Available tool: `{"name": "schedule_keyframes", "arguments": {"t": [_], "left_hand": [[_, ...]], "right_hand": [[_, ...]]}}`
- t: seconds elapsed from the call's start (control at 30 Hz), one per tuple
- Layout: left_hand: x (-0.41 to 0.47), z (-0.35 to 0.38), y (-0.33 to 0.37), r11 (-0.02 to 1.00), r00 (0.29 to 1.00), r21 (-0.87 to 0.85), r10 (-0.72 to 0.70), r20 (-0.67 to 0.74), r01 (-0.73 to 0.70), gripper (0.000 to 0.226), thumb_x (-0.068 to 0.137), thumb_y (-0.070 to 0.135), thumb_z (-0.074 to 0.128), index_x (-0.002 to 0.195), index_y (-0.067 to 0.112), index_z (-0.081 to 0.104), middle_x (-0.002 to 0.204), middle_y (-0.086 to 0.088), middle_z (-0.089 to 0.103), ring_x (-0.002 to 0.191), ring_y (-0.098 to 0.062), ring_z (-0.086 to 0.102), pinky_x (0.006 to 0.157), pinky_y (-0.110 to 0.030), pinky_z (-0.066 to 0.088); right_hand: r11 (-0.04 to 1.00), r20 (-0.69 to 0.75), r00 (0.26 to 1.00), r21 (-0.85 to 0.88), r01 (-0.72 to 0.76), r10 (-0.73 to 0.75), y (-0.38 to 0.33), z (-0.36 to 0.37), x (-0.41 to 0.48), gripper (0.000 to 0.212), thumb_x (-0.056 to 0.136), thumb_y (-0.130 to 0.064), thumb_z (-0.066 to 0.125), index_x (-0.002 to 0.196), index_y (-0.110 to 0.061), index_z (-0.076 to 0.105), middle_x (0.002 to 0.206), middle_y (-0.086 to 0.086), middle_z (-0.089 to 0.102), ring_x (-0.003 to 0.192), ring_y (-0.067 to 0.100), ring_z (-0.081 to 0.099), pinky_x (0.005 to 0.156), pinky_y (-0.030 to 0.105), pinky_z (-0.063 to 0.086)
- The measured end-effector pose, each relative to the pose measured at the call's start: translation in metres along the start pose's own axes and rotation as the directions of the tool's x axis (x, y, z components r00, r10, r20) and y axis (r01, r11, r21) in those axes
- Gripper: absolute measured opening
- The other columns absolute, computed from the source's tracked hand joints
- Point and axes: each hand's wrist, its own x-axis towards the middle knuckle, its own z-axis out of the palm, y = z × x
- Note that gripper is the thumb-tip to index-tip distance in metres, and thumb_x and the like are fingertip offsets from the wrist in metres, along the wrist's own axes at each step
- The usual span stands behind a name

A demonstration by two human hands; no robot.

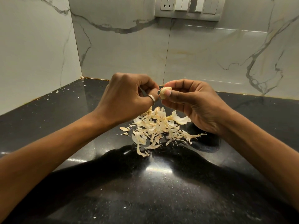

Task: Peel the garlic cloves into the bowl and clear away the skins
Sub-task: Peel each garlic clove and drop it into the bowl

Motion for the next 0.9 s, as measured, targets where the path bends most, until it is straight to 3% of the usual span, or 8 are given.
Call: {"name": "schedule_keyframes", "arguments": {"t": [0.1,0.4,0.9], "left_hand": [[0.0003,0.0,0.0029,0.999,1.0,-0.025,0.026,0.015,-0.026,0.015,0.087,0.029,0.074,0.092,0.015,0.077,0.075,0.009,0.07,0.064,0.002,0.065,0.06,-0.013,0.053],[-0.0023,0.0029,0.0022,0.999,0.999,-0.009,0.041,0.013,-0.041,0.013,0.088,0.025,0.073,0.093,0.013,0.078,0.074,0.005,0.073,0.061,-0.005,0.066,0.059,-0.022,0.054],[-0.0025,0.0043,-0.0001,0.998,0.998,-0.006,0.055,0.001,-0.055,0.014,0.09,0.023,0.072,0.093,0.011,0.077,0.073,0.002,0.073,0.06,-0.008,0.066,0.058,-0.026,0.055]], "right_hand": [[1.0,0.002,1.0,0.021,0.0,0.0,0.0001,-0.0001,0.0001,0.038,0.072,-0.005,0.073,0.109,0.003,0.067,0.104,0.017,0.074,0.096,0.026,0.073,0.084,0.031,0.062],[0.999,-0.008,1.0,0.041,0.003,-0.003,0.0009,0.0023,0.0007,0.03,0.07,-0.001,0.073,0.1,0.0,0.069,0.096,0.014,0.075,0.093,0.024,0.075,0.081,0.03,0.062],[0.999,-0.003,1.0,0.041,0.014,-0.014,0.0003,0.0047,-0.001,0.03,0.069,-0.002,0.072,0.099,-0.003,0.07,0.095,0.012,0.077,0.093,0.024,0.075,0.084,0.031,0.062]]}}
